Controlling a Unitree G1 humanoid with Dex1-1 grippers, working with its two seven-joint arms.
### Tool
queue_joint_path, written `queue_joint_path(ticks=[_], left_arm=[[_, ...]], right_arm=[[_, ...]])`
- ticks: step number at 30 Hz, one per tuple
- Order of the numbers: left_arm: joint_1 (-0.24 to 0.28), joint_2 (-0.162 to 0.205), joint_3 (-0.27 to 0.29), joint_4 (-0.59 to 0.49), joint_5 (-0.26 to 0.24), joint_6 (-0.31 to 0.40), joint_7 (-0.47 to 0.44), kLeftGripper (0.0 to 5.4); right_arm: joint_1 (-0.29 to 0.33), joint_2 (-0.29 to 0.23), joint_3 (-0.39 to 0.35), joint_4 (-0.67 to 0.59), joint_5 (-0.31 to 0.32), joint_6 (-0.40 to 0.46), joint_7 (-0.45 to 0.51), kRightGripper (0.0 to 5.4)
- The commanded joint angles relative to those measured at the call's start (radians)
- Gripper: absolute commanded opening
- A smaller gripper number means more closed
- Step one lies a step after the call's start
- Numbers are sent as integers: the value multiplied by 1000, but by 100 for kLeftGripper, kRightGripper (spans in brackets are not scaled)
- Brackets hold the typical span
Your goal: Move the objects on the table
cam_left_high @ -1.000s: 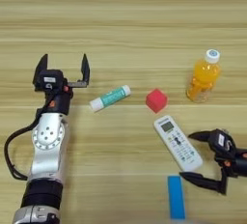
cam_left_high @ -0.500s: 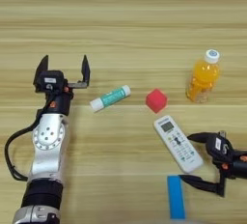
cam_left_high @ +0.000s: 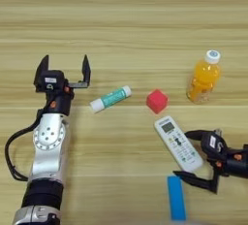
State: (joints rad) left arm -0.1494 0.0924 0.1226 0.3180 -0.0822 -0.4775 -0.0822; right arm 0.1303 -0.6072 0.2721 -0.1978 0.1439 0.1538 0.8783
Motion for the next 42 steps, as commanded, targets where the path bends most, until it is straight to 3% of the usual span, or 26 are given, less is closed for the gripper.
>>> queue_joint_path(ticks=[1, 19, 42], left_arm=[[-13, 3, -2, 7, 7, -7, -2, 540], [-16, 3, -2, 12, 7, -9, -1, 540], [-26, 4, -1, 32, 7, -14, -2, 540]], right_arm=[[-7, -3, 5, 25, -31, 8, -14, 491], [-11, -10, -1, 38, -30, -7, -13, 305], [-30, -3, -14, 38, -15, -11, -14, 294]])
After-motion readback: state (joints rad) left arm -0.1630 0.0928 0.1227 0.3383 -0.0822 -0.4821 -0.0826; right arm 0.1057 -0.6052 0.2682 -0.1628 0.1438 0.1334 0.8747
